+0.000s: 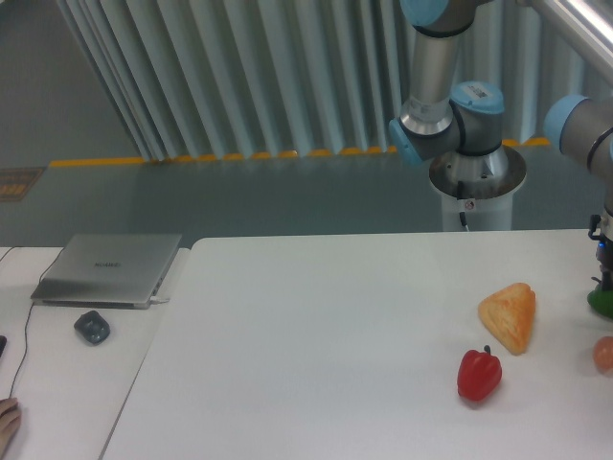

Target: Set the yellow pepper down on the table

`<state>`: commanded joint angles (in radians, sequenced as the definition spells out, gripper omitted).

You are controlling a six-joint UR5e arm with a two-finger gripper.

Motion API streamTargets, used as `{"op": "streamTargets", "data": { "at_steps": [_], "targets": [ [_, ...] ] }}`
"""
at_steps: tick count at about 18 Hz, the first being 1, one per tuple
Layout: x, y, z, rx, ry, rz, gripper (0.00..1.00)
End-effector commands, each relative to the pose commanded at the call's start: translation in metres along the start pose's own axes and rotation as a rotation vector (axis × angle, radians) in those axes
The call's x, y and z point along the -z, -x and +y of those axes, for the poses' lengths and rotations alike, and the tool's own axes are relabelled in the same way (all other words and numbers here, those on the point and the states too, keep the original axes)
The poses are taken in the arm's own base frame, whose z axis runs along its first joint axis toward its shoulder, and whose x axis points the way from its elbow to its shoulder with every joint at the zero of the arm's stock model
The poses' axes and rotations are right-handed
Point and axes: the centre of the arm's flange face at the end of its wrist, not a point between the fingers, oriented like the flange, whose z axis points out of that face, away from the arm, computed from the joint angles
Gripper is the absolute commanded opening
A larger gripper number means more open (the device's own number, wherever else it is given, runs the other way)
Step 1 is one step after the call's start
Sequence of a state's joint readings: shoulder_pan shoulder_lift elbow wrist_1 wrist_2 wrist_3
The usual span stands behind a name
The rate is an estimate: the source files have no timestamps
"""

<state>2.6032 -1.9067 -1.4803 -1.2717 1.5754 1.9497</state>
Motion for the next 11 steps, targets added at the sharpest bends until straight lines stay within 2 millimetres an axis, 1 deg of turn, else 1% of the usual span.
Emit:
{"op": "streamTargets", "data": {
  "at_steps": [6,10,11],
  "targets": [
    [-0.0001,0.0002,-0.0020,0.000,-0.001,0.001,1.00],
    [-0.0038,-0.0018,0.0014,0.005,0.009,0.007,1.00],
    [-0.0043,-0.0036,0.0058,0.014,0.009,0.008,1.00]
  ]
}}
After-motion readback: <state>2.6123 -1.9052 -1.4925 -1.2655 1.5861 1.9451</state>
